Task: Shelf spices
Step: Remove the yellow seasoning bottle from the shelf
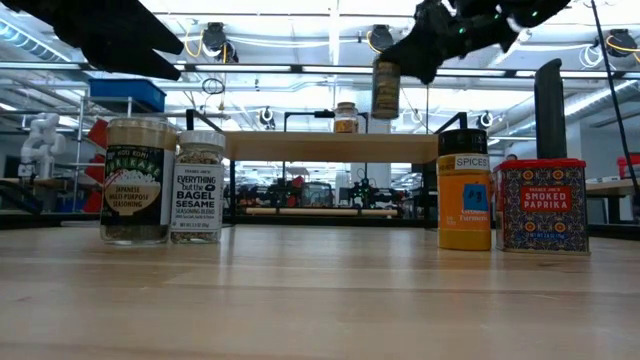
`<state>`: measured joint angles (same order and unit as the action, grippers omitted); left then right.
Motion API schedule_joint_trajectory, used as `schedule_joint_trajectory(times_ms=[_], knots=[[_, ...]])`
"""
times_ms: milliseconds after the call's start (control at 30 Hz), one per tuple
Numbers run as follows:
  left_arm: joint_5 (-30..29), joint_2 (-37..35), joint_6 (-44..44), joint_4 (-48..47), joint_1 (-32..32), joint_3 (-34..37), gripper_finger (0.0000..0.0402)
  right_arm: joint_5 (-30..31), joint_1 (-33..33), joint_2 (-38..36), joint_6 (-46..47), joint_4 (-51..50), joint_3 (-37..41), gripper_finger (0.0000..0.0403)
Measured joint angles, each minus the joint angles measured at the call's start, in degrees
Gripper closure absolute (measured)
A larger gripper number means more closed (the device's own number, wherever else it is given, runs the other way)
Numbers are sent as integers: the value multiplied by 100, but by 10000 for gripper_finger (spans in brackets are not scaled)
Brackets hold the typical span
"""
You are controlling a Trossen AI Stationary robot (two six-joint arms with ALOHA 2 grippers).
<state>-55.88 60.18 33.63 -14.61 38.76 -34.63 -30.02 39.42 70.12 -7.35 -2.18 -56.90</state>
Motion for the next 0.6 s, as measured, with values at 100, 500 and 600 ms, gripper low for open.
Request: schedule_joint_trajectory(times_ms=[100,500,600], knots=[[-45,0,0,3,-3,0,15,0,-175,-274,163,-100,0,174],[-463,0,9,88,-7,0,15,573,-1622,-748,628,-169,0,176],[-465,0,11,126,-7,0,15,936,-2099,-747,629,-187,0,177]])
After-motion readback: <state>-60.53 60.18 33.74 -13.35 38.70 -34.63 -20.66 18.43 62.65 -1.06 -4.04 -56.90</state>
